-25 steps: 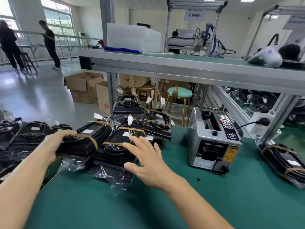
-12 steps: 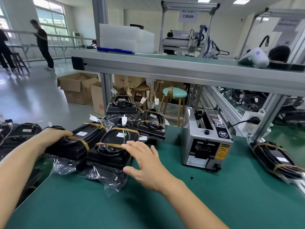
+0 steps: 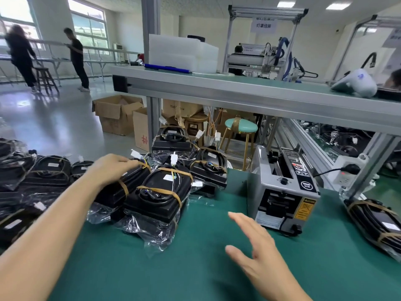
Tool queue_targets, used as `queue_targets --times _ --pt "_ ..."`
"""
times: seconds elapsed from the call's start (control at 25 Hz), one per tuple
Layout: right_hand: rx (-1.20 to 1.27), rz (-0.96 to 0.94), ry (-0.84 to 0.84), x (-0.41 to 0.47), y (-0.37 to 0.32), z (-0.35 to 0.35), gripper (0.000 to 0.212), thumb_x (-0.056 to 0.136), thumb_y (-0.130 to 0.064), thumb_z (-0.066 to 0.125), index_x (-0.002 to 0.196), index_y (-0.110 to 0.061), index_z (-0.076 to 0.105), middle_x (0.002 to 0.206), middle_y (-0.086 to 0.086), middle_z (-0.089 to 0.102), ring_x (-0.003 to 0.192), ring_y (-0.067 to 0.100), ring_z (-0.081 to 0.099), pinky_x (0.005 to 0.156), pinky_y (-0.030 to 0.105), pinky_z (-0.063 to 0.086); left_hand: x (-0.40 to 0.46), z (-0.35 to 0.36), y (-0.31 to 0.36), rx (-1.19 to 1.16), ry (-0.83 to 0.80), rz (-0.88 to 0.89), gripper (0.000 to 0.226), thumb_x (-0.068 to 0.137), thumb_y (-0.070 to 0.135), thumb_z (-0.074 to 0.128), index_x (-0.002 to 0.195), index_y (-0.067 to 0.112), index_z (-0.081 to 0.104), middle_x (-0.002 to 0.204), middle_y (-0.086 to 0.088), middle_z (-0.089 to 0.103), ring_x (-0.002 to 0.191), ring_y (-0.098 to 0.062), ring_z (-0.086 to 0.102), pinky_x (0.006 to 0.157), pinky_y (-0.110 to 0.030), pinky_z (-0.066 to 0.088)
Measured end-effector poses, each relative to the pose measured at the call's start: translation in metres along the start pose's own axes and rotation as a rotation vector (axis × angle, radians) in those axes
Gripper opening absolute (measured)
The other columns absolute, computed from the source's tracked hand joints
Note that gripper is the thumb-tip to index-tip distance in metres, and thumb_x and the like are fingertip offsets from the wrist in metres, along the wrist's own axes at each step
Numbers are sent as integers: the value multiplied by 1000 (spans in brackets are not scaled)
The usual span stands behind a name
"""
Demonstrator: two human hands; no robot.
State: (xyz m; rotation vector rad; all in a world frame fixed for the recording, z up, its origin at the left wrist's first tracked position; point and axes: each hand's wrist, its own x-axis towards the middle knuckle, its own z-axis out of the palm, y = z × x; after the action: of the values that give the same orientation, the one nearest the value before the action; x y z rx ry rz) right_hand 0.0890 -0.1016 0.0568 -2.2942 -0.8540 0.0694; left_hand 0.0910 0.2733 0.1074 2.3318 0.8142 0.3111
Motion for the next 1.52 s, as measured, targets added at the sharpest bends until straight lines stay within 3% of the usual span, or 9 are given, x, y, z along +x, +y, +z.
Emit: queue_targets --times 0.16,0.32,0.48,0.56,0.8,1.04,1.12,1.2,1.52 --pt "62 41 73 -27 16 -20 61 86 -22 70 126 -52 35 135 -37 32 128 -23 22 118 23 14 -3 13 12 261 -84 15 38 79 54 66 105 27 71 109 -2 68 100 -25 59 97 -38 44" --pt "262 294 355 -59 75 -58 49 78 0 75 110 -36 63 118 -14 66 100 -22 53 92 4 35 -18 9 19 378 -48 44 47 84 58 58 122 29 63 125 -2 62 112 -27 56 100 -42 41" --pt "128 639 734 -84 158 -101 36 81 -1 72 113 -16 65 122 14 63 102 5 61 97 28 40 -76 39 55 172 388 531 43 89 44 52 116 15 68 126 -6 63 118 -28 53 102 -44 36" --pt "-58 735 812 -83 184 -119 39 82 -9 73 119 -8 63 126 18 58 115 30 54 101 42 38 -124 69 82 -85 346 768 38 83 32 53 111 11 69 118 -1 65 113 -19 55 101 -32 36" --pt "-529 820 625 -37 219 -148 53 81 -37 72 130 -22 55 137 3 50 129 27 41 102 43 33 -188 183 103 -191 -85 763 38 90 38 51 123 25 63 131 13 53 128 -10 43 107 -23 25" --pt "-850 911 327 -22 261 -158 68 83 -50 67 138 -24 38 148 -2 34 139 22 25 109 49 25 -177 233 89 55 -186 687 39 94 54 35 128 43 51 139 24 43 135 -5 28 109 -31 27" --pt "-866 962 287 -21 273 -162 72 82 -53 66 140 -23 34 147 -2 33 139 22 25 108 53 27 -173 239 89 113 -177 793 44 87 57 34 103 36 70 117 18 63 114 -7 42 84 -46 51" --pt "-851 987 278 -16 278 -166 70 84 -52 65 139 -24 34 145 -3 35 137 22 28 104 56 30 -171 243 87 100 -63 884 42 71 54 41 79 31 75 96 12 72 94 -9 44 59 -42 56" --pt "-860 755 413 -60 224 -188 38 86 -49 58 110 -19 54 116 -2 56 112 19 52 79 32 48 -164 256 80 81 105 950 40 72 53 41 75 30 74 92 11 71 90 -11 44 58 -38 53"
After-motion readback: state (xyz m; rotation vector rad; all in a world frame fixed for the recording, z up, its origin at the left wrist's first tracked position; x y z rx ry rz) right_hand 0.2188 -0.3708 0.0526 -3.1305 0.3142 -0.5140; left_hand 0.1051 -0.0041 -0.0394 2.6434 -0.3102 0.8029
